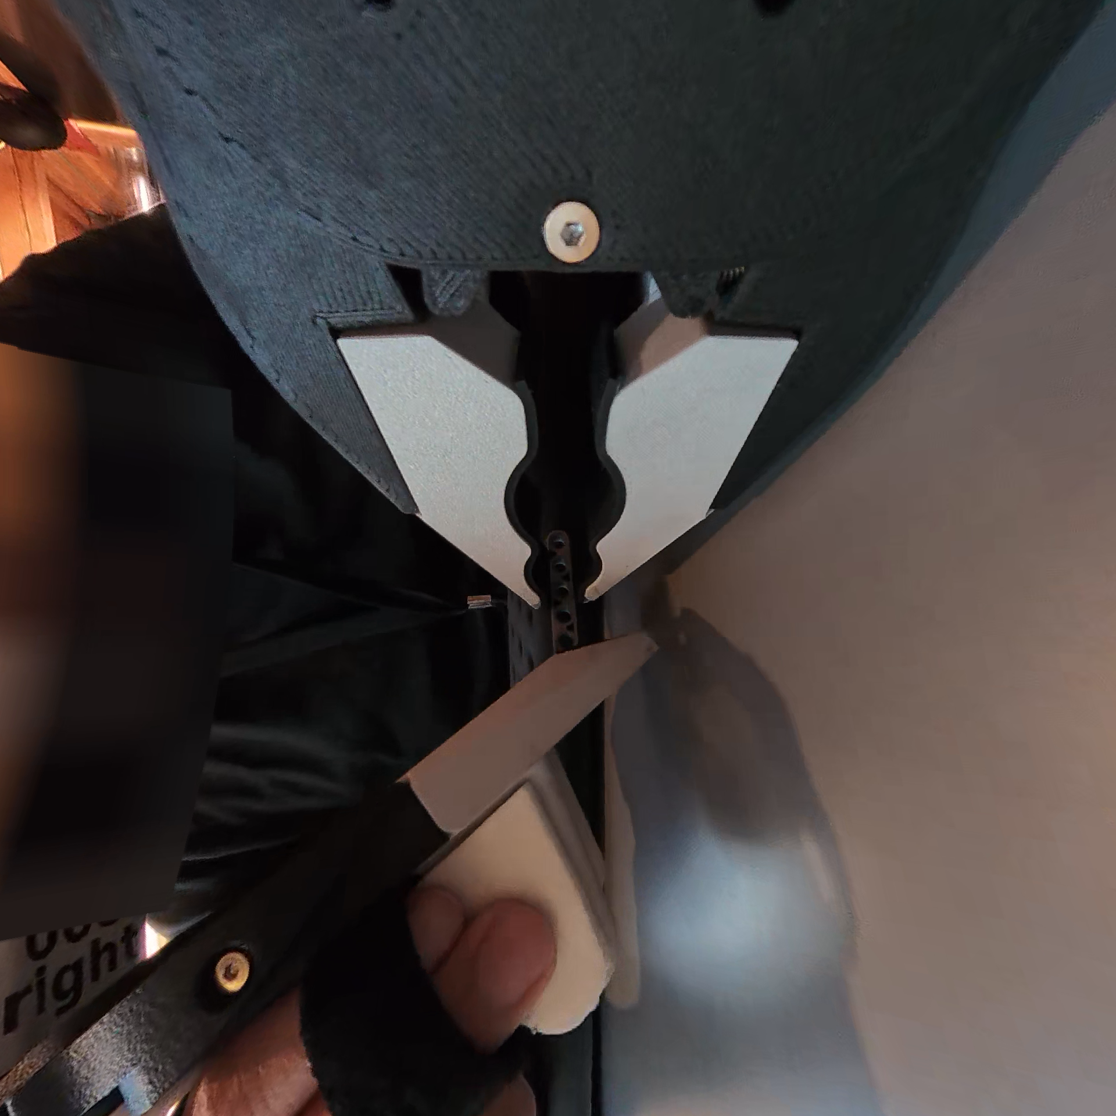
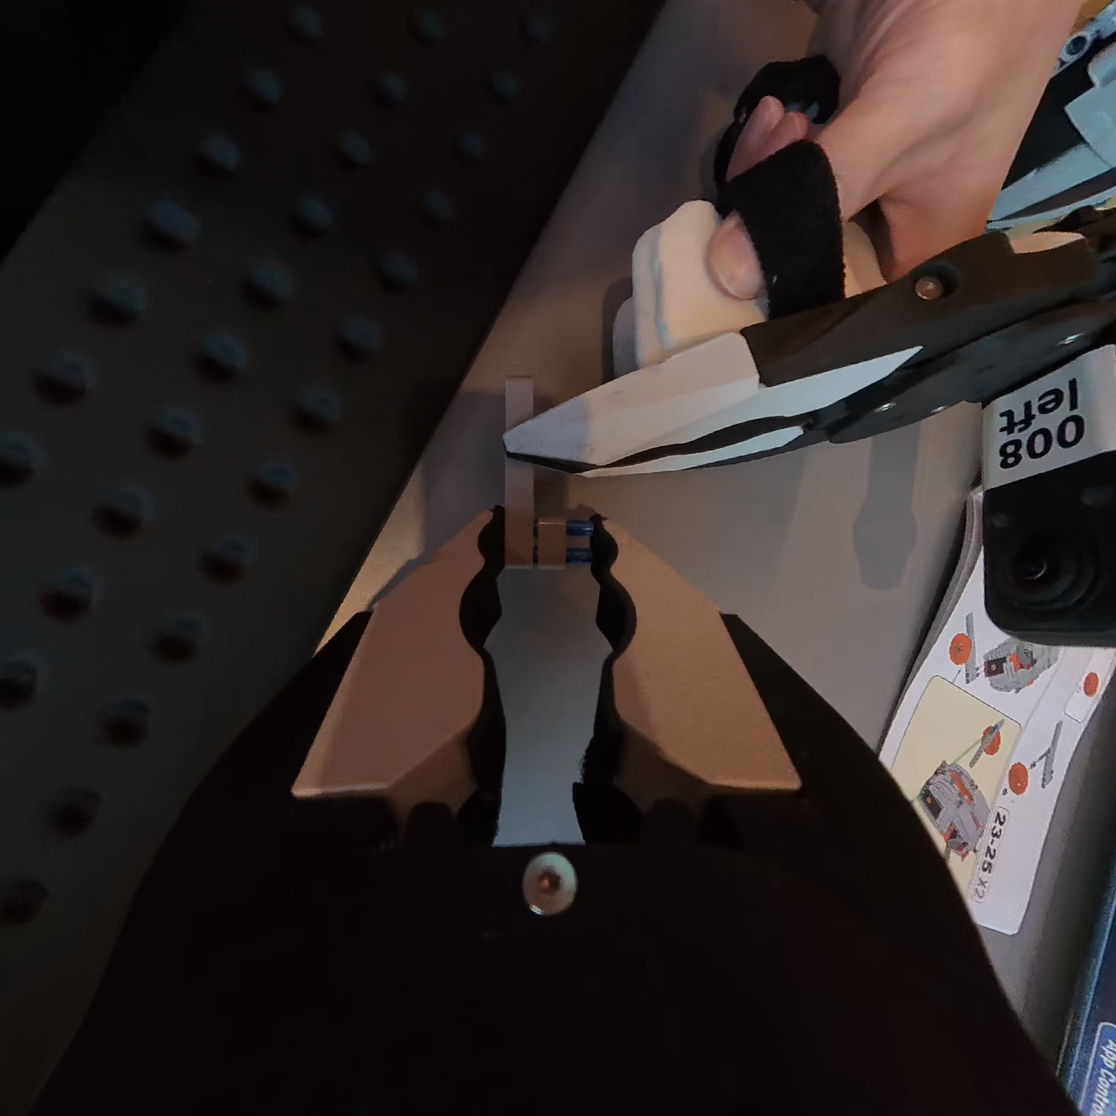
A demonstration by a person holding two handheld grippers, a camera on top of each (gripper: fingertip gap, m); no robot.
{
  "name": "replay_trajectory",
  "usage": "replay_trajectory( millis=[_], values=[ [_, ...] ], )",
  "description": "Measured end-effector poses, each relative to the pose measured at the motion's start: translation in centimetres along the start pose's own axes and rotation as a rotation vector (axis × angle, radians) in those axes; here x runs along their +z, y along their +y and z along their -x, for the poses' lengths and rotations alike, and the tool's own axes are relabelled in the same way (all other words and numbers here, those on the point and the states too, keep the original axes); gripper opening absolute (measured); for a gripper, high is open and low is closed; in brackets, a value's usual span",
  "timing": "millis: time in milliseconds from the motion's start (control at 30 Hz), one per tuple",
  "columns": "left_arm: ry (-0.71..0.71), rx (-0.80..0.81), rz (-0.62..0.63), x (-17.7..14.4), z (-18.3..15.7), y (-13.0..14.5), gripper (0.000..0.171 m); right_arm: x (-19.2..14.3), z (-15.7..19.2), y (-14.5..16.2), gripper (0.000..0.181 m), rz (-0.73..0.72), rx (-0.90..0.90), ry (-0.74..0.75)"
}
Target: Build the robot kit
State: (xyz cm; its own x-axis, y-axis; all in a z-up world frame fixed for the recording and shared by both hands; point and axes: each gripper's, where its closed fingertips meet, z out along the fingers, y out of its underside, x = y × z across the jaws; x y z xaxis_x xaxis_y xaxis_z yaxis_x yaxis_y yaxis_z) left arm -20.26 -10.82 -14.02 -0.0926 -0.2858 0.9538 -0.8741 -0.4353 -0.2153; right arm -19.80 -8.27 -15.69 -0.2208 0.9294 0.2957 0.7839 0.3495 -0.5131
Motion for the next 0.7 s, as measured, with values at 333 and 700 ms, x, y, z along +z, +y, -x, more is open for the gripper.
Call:
replay_trajectory(
  millis=[333, 700],
  values=[
    [-0.024, -0.003, 0.028, 0.1, 0.3, 0.1, 0.006, 0.2, 0.2, 0.2, 0.025, 0.033, 0.003, 0.024],
    [-0.036, 0.039, 0.099, 0.8, 0.2, 1.0, 0.006, 0.4, 0.8, -0.4, 0.024, 0.095, -0.137, 0.06]
  ],
)
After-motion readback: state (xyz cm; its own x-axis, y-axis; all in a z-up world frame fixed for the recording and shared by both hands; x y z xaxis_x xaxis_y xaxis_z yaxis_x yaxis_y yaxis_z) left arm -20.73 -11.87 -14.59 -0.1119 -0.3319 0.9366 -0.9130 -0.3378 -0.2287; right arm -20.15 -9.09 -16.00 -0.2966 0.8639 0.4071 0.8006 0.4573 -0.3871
